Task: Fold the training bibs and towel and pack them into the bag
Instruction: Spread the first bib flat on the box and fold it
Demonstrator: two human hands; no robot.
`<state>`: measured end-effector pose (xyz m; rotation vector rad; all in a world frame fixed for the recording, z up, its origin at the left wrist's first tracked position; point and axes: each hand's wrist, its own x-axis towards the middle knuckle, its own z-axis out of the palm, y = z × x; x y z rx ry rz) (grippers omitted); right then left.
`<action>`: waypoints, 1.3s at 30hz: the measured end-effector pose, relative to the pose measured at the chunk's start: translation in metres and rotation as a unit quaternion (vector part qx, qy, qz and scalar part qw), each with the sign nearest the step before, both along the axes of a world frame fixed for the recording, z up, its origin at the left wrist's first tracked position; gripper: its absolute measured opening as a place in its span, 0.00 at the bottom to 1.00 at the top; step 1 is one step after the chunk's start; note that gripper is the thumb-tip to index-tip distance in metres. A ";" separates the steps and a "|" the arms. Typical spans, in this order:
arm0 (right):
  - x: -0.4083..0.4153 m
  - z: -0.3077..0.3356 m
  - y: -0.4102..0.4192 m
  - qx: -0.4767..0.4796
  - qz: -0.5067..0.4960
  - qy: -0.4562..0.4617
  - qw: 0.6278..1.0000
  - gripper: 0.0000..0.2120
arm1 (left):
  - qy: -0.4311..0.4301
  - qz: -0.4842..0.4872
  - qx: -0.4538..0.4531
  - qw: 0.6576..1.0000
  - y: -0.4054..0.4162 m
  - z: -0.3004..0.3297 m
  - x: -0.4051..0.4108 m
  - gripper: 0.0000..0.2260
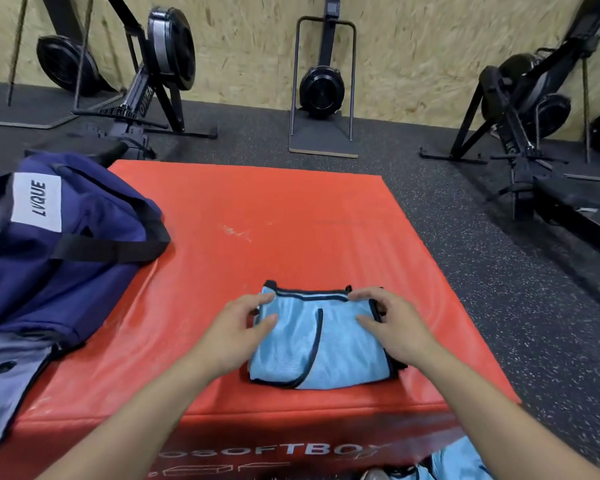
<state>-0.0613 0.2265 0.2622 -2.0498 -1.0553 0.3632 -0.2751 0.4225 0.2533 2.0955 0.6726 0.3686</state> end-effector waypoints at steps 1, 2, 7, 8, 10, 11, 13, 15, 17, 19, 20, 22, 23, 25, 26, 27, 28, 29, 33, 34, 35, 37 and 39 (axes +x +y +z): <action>0.001 -0.007 0.002 -0.017 -0.005 -0.031 0.999 0.17 | 0.043 -0.013 0.054 0.998 0.002 -0.009 0.002 0.31; 0.001 -0.010 0.003 -0.031 -0.012 -0.064 0.997 0.16 | 0.084 -0.018 0.114 0.990 0.004 -0.017 0.002 0.33; -0.009 -0.011 0.015 -0.106 -0.050 -0.365 0.923 0.21 | 0.155 -0.020 0.377 0.913 0.007 -0.035 -0.006 0.25; -0.017 -0.009 0.022 -0.092 -0.045 -0.393 0.914 0.20 | 0.159 -0.037 0.396 0.904 0.008 -0.040 -0.007 0.24; -0.037 -0.008 0.036 -0.089 -0.017 -0.380 0.921 0.21 | 0.162 -0.061 0.401 0.899 0.007 -0.046 -0.009 0.24; -0.044 -0.013 0.040 -0.114 -0.004 -0.354 0.928 0.26 | 0.162 -0.060 0.389 0.905 0.007 -0.047 -0.009 0.25; -0.051 -0.030 0.043 -0.180 0.021 -0.311 0.933 0.35 | 0.153 -0.046 0.364 0.917 0.008 -0.043 -0.010 0.27; -0.050 -0.046 0.042 -0.219 0.025 -0.303 0.927 0.38 | 0.141 -0.038 0.352 0.924 0.009 -0.036 -0.014 0.29; -0.052 -0.046 0.047 -0.214 0.005 -0.318 0.923 0.37 | 0.138 -0.035 0.351 0.925 0.011 -0.035 -0.019 0.29; -0.059 -0.038 0.058 -0.182 0.003 -0.320 0.930 0.36 | 0.143 -0.034 0.347 0.926 0.013 -0.034 -0.027 0.30; -0.064 -0.036 0.063 -0.175 0.015 -0.307 0.935 0.35 | 0.149 -0.037 0.344 0.926 0.014 -0.034 -0.030 0.31; -0.075 -0.034 0.069 -0.182 0.044 -0.277 0.943 0.33 | 0.158 -0.046 0.337 0.927 0.017 -0.034 -0.036 0.34; -0.078 -0.036 0.072 -0.195 0.050 -0.269 0.942 0.32 | 0.163 -0.049 0.338 0.926 0.018 -0.034 -0.040 0.35; -0.080 -0.041 0.079 -0.201 0.041 -0.282 0.937 0.32 | 0.157 -0.041 0.348 0.923 0.020 -0.034 -0.047 0.33; -0.082 -0.041 0.084 -0.192 0.033 -0.292 0.936 0.33 | 0.154 -0.037 0.349 0.923 0.022 -0.035 -0.051 0.32; -0.084 -0.040 0.089 -0.180 0.034 -0.296 0.937 0.35 | 0.157 -0.037 0.346 0.924 0.023 -0.035 -0.055 0.31; -0.087 -0.040 0.093 -0.170 0.044 -0.291 0.940 0.36 | 0.161 -0.038 0.343 0.925 0.024 -0.035 -0.059 0.30; -0.090 -0.040 0.097 -0.166 0.056 -0.281 0.944 0.36 | 0.159 -0.036 0.344 0.925 0.025 -0.034 -0.063 0.30; -0.105 -0.046 0.109 -0.182 0.067 -0.275 0.942 0.39 | 0.148 -0.039 0.321 0.934 0.030 -0.033 -0.074 0.35; -0.108 -0.046 0.114 -0.173 0.062 -0.274 0.944 0.39 | 0.142 -0.039 0.316 0.937 0.031 -0.032 -0.076 0.35; -0.111 -0.045 0.117 -0.161 0.063 -0.273 0.947 0.38 | 0.139 -0.039 0.312 0.939 0.032 -0.031 -0.078 0.36; -0.118 -0.044 0.122 -0.153 0.078 -0.268 0.948 0.36 | 0.132 -0.037 0.311 0.940 0.033 -0.033 -0.081 0.35; -0.124 -0.047 0.122 -0.164 0.088 -0.265 0.946 0.33 | 0.124 -0.034 0.321 0.938 0.034 -0.035 -0.083 0.33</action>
